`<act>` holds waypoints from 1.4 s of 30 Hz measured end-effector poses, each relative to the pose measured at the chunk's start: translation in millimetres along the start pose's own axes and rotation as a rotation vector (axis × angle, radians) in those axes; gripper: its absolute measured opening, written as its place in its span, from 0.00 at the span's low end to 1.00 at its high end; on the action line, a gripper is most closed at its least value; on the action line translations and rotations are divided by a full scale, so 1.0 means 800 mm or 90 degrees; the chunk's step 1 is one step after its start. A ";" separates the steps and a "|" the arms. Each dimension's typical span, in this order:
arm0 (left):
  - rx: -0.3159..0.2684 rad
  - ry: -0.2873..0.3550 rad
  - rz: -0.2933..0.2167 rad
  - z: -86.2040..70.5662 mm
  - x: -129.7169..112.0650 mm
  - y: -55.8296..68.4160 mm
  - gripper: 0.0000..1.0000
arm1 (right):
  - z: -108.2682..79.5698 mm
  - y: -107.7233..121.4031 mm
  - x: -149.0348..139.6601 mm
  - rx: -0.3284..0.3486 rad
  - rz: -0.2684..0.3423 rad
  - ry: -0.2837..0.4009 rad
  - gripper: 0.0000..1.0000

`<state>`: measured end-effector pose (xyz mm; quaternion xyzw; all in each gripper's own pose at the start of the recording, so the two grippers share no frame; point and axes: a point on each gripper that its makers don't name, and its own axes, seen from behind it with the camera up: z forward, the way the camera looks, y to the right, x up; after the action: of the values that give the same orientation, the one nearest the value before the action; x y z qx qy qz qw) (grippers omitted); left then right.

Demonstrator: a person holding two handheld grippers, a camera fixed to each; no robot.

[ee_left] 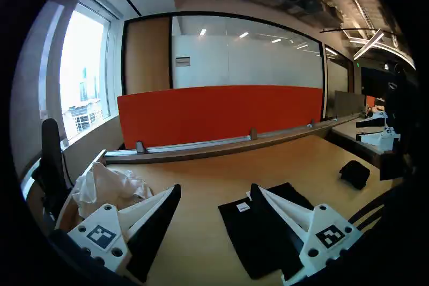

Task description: Fold towel

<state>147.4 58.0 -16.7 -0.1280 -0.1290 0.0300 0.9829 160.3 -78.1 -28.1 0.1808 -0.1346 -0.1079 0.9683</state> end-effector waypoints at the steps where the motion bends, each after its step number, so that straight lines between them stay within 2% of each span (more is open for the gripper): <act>1: -0.005 -0.004 0.002 0.001 -0.003 0.002 0.96 | 0.000 -0.002 -0.005 0.006 -0.004 -0.008 1.00; 8: -0.043 -0.035 0.020 0.012 -0.032 0.023 0.96 | 0.003 -0.015 -0.038 0.040 -0.025 -0.052 1.00; 20: -0.095 -0.114 0.050 0.026 -0.117 0.059 0.96 | 0.019 -0.052 -0.121 0.102 -0.045 -0.124 1.00; 27: -0.107 -0.161 0.053 0.031 -0.168 0.068 0.96 | 0.029 -0.074 -0.168 0.131 -0.047 -0.163 1.00; 38: -0.130 -0.246 0.091 0.032 -0.248 0.075 0.96 | 0.034 -0.101 -0.244 0.163 -0.049 -0.229 1.00; 42: -0.146 -0.270 0.090 0.032 -0.270 0.084 0.96 | 0.033 -0.108 -0.268 0.174 -0.049 -0.252 1.00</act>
<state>-69.4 109.0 -63.2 -0.2384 -0.3255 0.1096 0.9084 -63.2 -110.2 -85.1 0.2903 -0.3283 -0.1585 0.8848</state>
